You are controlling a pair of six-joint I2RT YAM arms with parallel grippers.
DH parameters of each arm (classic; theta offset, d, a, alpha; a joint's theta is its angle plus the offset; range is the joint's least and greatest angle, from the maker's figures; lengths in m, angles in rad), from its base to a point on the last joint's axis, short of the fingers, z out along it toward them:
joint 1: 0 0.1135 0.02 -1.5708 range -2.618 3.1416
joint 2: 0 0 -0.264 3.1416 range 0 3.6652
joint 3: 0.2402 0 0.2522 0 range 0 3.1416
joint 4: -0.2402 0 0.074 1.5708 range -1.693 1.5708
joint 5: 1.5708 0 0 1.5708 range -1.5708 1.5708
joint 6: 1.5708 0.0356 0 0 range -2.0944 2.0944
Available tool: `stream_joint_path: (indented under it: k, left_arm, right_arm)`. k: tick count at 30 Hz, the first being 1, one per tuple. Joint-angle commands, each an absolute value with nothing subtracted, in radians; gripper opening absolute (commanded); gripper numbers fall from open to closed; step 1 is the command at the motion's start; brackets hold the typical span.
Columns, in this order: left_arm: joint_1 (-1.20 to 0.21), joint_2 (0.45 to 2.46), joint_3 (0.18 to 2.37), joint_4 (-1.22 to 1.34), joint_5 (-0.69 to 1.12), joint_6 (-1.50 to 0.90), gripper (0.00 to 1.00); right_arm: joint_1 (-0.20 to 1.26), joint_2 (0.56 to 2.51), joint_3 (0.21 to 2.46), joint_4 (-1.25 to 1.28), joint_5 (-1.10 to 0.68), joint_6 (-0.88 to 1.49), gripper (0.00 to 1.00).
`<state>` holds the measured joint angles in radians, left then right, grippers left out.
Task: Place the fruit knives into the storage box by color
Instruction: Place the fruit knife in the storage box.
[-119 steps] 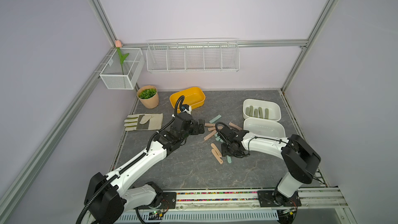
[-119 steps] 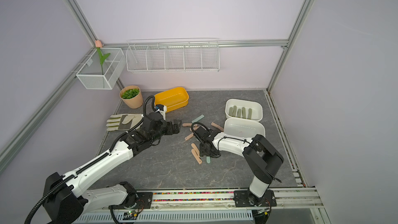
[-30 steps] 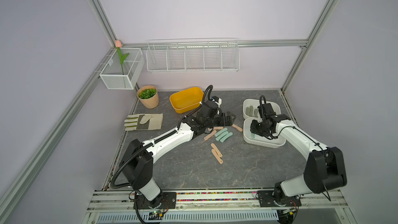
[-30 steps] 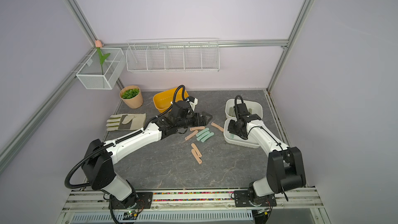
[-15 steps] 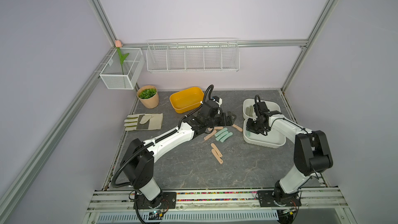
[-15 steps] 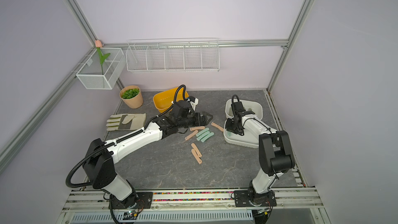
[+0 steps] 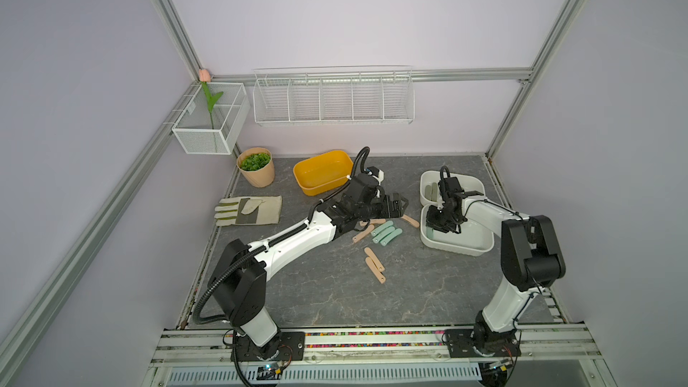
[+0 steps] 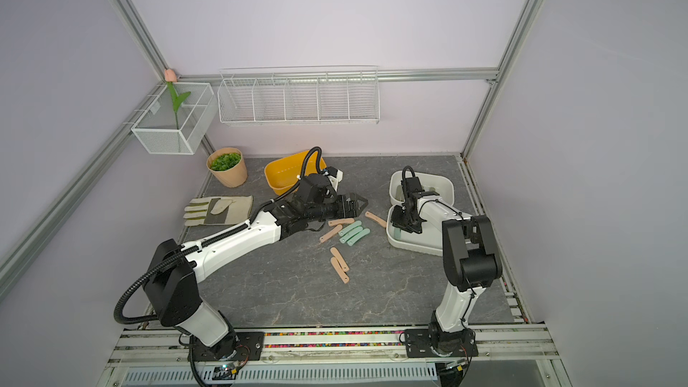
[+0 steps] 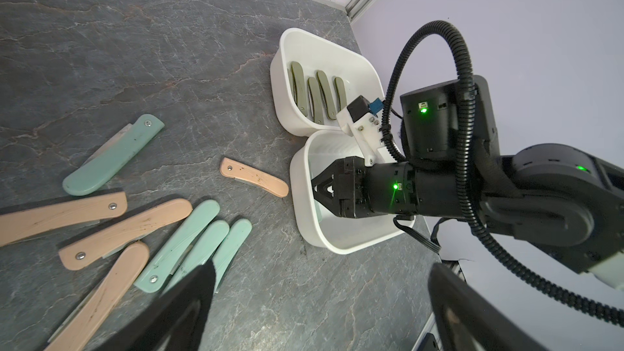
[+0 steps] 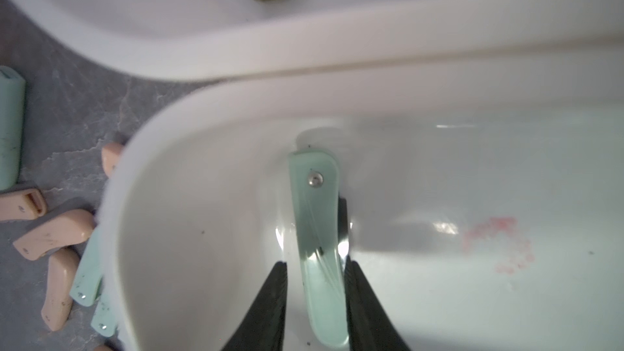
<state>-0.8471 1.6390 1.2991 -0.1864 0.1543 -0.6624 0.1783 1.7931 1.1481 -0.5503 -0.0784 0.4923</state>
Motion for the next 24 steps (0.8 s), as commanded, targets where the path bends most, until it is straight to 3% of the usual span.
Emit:
stream_joint_path:
  k: [1,14,24]
  left_arm:
    - [-0.857,1.636,1.334,-0.196,0.141,-0.675,0.99]
    - [-0.865,1.583,1.308,-0.217,0.108,-0.665,0.99]
    - [-0.821,1.449,1.201,-0.287,0.008,-0.603,0.99]
  right_arm:
    - [0.177,1.817,1.173,-0.535,-0.095,0.482,0.34]
    - [0.158,1.694,1.155,-0.587,-0.076,0.471,0.4]
    - [0.199,1.455,1.136,-0.681,-0.081,0.471,0.84]
